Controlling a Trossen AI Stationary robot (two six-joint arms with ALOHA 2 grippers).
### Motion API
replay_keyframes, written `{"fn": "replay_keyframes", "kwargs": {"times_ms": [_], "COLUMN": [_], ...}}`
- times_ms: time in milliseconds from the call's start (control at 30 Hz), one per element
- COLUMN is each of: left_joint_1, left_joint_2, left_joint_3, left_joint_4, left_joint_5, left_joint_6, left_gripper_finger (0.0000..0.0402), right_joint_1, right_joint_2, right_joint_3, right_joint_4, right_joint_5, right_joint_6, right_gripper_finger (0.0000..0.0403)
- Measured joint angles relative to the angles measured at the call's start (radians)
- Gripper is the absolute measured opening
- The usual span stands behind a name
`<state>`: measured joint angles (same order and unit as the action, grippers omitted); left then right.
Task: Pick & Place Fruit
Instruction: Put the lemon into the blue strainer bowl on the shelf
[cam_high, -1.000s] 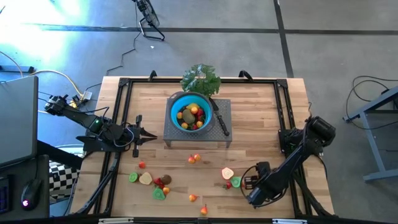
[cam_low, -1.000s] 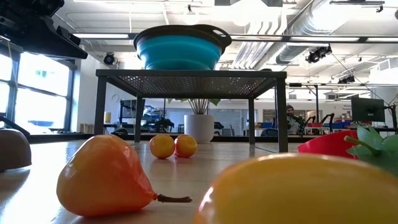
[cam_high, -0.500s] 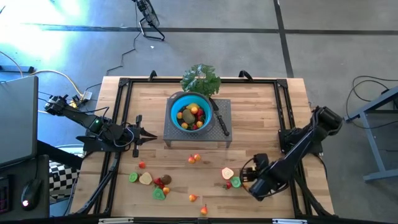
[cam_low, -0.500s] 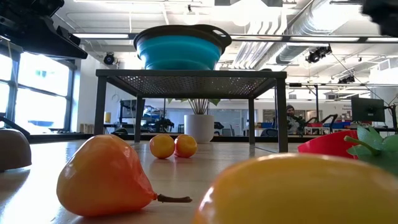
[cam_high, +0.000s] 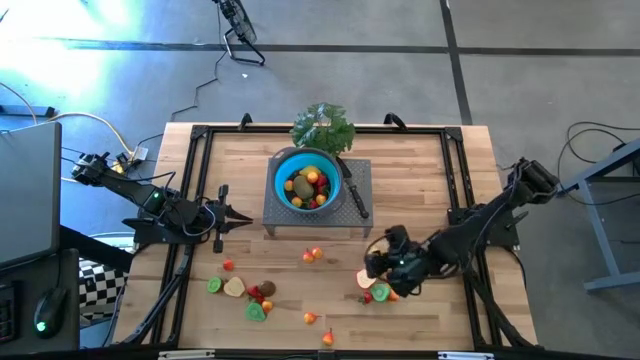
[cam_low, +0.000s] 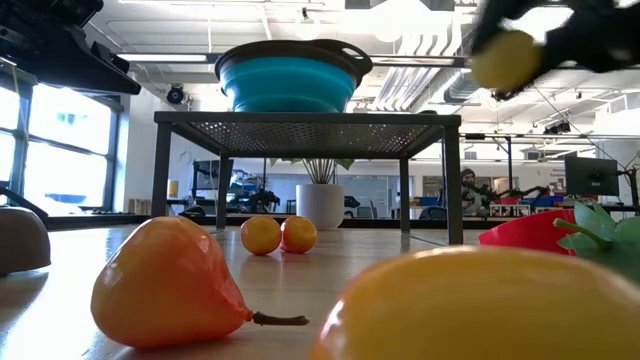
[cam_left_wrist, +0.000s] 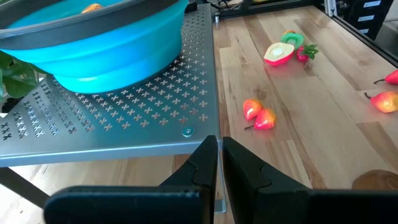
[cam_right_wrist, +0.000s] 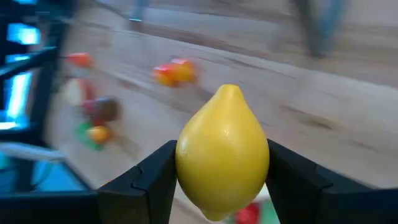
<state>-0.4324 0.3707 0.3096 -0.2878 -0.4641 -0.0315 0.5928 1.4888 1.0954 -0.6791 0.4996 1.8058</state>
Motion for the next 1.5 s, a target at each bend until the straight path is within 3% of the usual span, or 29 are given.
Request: {"fn": "replay_keyframes", "kwargs": {"times_ms": [600,1000,1367,1500], "left_joint_1": [0.000,0.000,0.000,0.000], "left_joint_2": [0.000,0.000,0.000,0.000], "left_joint_3": [0.000,0.000,0.000,0.000], "left_joint_4": [0.000,0.000,0.000,0.000], "left_joint_5": [0.000,0.000,0.000,0.000], "left_joint_6": [0.000,0.000,0.000,0.000], "left_gripper_finger": [0.0022,0.0022,0.0022,0.0022], "right_joint_1": [-0.230,-0.323,-0.394,-0.409], "right_joint_2": [0.001,0.001,0.001,0.012], "right_joint_3": [0.000,0.000,0.002,0.070], "right_joint_4": [0.768,0.947,0.957,0.898], "right_joint_5": [-0.033,-0.027,-0.030,-0.032], "right_joint_6": [-0.829,-1.150,-1.314,-1.374], "right_gripper_finger": [0.0201,0.0200,0.0200,0.0198]}}
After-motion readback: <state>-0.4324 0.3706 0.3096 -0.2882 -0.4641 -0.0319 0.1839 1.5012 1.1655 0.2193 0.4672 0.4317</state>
